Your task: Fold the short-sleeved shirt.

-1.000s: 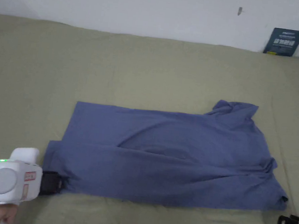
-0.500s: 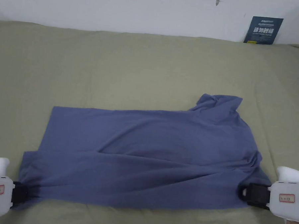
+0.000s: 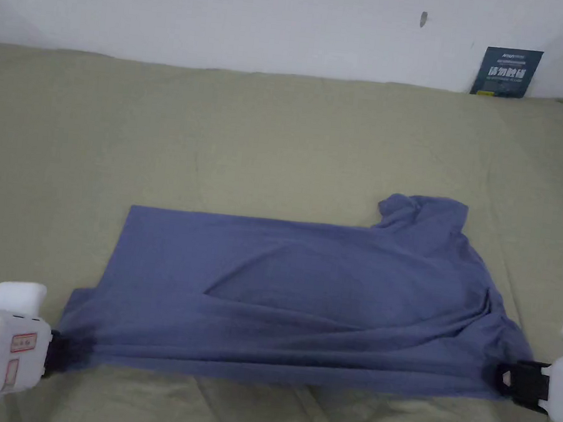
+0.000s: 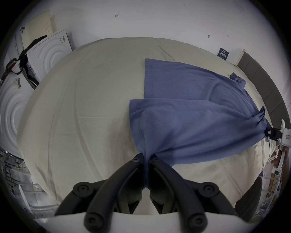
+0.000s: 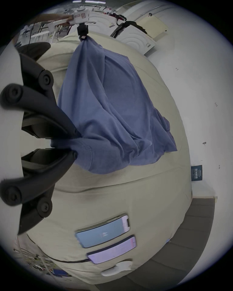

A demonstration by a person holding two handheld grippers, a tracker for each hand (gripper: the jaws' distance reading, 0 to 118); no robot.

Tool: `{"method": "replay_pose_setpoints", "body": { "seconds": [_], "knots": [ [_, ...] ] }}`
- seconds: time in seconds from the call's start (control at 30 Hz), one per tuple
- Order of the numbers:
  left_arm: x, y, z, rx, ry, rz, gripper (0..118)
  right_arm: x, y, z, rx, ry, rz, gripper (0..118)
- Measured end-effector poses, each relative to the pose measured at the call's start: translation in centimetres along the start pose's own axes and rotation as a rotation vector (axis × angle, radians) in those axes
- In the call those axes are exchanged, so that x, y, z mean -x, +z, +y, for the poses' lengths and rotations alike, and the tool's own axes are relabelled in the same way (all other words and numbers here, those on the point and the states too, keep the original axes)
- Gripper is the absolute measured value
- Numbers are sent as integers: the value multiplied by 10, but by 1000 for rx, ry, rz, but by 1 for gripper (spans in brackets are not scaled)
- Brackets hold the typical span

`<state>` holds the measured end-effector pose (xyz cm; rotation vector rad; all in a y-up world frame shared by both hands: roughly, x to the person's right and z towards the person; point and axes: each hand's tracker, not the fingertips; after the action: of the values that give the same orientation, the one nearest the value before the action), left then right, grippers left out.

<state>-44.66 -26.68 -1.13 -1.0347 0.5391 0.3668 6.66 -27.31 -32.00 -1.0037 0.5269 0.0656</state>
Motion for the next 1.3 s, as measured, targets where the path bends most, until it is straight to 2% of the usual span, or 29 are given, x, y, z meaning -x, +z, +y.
{"method": "replay_pose_setpoints", "body": {
  "seconds": [0.2,0.43,0.47,0.5,0.53,0.57,0.6,0.63,0.67,0.73,0.77,0.8,0.83,0.87,0.9,0.93,0.97,1.03,1.17,1.2,1.3],
  "knots": [
    [4,30,-63,31,-4,-7,5,6,41,-61,49,-5,10,12],
    [22,38,-83,33,37,-19,5,2,55,-91,84,-34,24,14],
    [22,37,-82,29,36,-27,13,3,55,-90,80,-46,21,35],
    [25,36,-79,24,41,-50,47,5,55,-89,75,-64,18,71],
    [26,35,-77,24,48,-76,99,-1,53,-84,80,-69,-31,106],
    [26,33,-77,26,41,-56,118,-1,55,-83,77,-38,-70,106],
    [25,31,-77,32,38,-51,118,-1,60,-83,65,-8,-67,113],
    [34,36,-57,-76,-3,-33,117,-1,73,-82,-27,-3,-33,118],
    [37,39,-47,-32,18,-24,112,-23,56,-82,-17,-18,-51,115],
    [40,44,-22,-44,43,-7,112,-36,54,-74,-9,-39,-47,116],
    [27,50,-62,-81,53,-18,112,-42,53,-71,-11,-47,-32,115],
    [24,54,-66,-123,66,-38,111,-19,73,-68,-53,-51,-14,111],
    [22,58,-65,-147,80,-29,107,-13,79,-66,-105,-49,-13,98],
    [20,63,-64,-176,90,-34,83,-11,79,-63,-135,-35,-36,57],
    [20,59,-50,-185,75,-42,35,-8,77,-60,-166,-12,-82,12],
    [18,54,-43,-200,86,-41,0,11,89,-54,-220,40,-76,0],
    [16,56,-40,-266,118,3,0,15,90,-50,-215,35,-74,0],
    [12,48,-29,-186,76,-23,0,20,87,-38,-191,34,-42,0],
    [10,20,10,-139,102,-48,0,43,89,-26,-207,61,-56,0],
    [12,9,26,-138,107,-46,0,36,78,-16,-175,29,-32,0],
    [0,-16,64,-140,100,-33,0,33,62,7,-171,32,-41,0]
  ]
}}
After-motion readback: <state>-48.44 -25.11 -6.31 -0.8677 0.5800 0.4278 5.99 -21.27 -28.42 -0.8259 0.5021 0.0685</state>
